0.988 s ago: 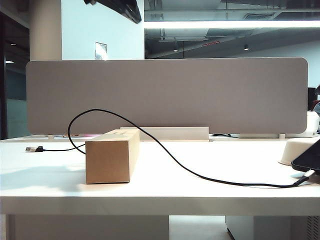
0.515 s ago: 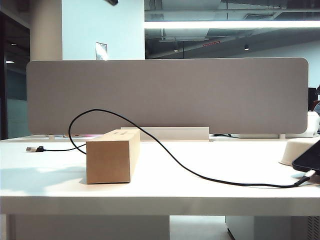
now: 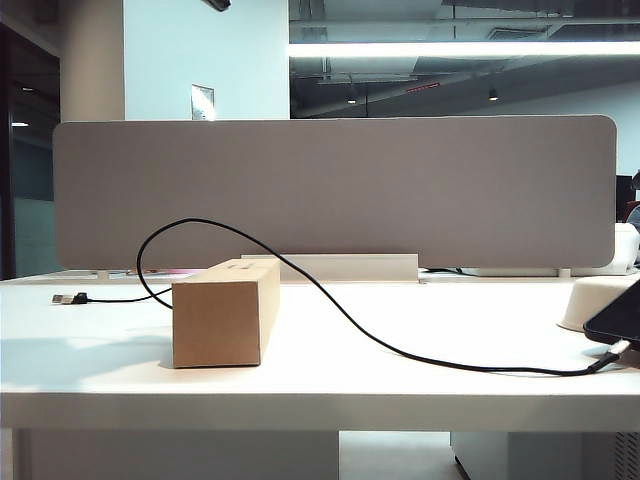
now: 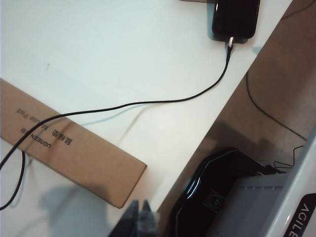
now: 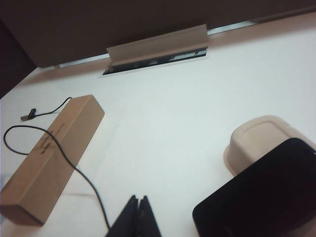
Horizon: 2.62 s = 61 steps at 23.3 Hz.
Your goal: Pick up the charging cable and the phone, plug the charging cable into the charging port on the phone, and finally place them back on the table.
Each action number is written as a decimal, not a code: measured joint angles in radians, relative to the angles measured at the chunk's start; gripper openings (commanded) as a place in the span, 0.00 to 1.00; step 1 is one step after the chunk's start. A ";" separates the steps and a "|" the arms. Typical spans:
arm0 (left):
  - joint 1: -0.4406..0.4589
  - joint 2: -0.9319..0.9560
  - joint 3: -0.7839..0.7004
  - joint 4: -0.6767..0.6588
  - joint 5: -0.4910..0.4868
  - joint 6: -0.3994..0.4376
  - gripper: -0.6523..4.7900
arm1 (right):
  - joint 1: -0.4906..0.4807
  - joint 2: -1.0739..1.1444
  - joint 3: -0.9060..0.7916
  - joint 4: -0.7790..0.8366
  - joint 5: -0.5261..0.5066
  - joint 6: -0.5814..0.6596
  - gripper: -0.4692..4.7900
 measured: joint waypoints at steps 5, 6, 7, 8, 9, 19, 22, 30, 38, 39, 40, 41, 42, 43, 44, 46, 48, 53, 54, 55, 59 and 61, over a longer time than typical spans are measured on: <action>0.000 0.000 0.000 -0.005 0.000 -0.001 0.11 | 0.000 -0.184 -0.134 0.056 0.053 0.012 0.09; 0.000 0.000 0.000 -0.006 0.000 -0.001 0.11 | 0.000 -0.208 -0.148 0.060 0.063 0.023 0.09; 0.000 0.000 0.000 -0.011 0.000 -0.001 0.11 | 0.000 -0.236 -0.161 0.060 0.069 0.031 0.09; 0.000 0.000 0.000 -0.015 0.000 -0.001 0.11 | 0.000 -0.252 -0.167 0.063 0.077 0.035 0.09; 0.000 0.000 0.000 -0.016 0.000 -0.001 0.11 | 0.000 -0.266 -0.172 0.068 0.089 0.038 0.09; 0.000 0.000 0.000 -0.023 0.000 0.000 0.11 | 0.000 -0.329 -0.230 0.105 0.117 0.053 0.09; 0.000 0.000 0.000 -0.027 0.000 -0.001 0.11 | 0.000 -0.329 -0.271 0.177 0.117 0.053 0.09; 0.000 0.000 0.000 -0.041 0.000 -0.001 0.11 | 0.011 -0.329 -0.343 0.229 0.073 0.056 0.09; 0.000 0.000 0.000 -0.041 0.000 -0.001 0.11 | 0.209 -0.329 -0.387 0.282 0.192 0.082 0.09; 0.000 0.000 0.000 -0.041 0.000 -0.001 0.11 | 0.228 -0.329 -0.392 0.287 0.216 0.077 0.09; 0.000 0.000 0.000 -0.042 0.000 -0.001 0.11 | 0.244 -0.329 -0.396 0.287 0.237 0.068 0.09; 0.000 0.000 0.000 -0.043 0.000 -0.001 0.11 | 0.259 -0.329 -0.397 0.284 0.249 0.051 0.09; 0.000 0.000 0.000 -0.048 0.000 -0.001 0.11 | 0.277 -0.329 -0.398 0.290 0.253 0.023 0.09; 0.000 0.000 0.000 -0.050 0.000 -0.001 0.11 | 0.284 -0.330 -0.403 0.302 0.255 0.011 0.09; -0.001 0.000 0.000 -0.050 0.000 -0.001 0.11 | 0.289 -0.330 -0.409 0.313 0.263 0.005 0.09; -0.001 0.000 0.000 -0.050 0.000 -0.001 0.11 | 0.283 -0.329 -0.423 0.313 0.299 -0.002 0.09; -0.001 0.000 0.000 -0.054 0.000 -0.001 0.11 | 0.280 -0.329 -0.431 0.313 0.351 -0.040 0.09; -0.001 0.000 0.000 -0.057 0.000 -0.001 0.11 | 0.274 -0.329 -0.432 0.315 0.441 -0.076 0.09; -0.001 0.000 0.000 -0.058 0.000 -0.001 0.11 | 0.268 -0.329 -0.432 0.319 0.453 -0.085 0.09; -0.001 0.000 0.000 -0.058 0.000 -0.001 0.11 | 0.248 -0.329 -0.432 0.328 0.461 -0.100 0.09; -0.001 0.000 0.000 -0.058 0.000 -0.001 0.11 | 0.205 -0.329 -0.432 0.329 0.462 -0.124 0.09; -0.001 0.000 0.000 -0.058 0.000 -0.001 0.11 | 0.174 -0.329 -0.432 0.329 0.456 -0.126 0.09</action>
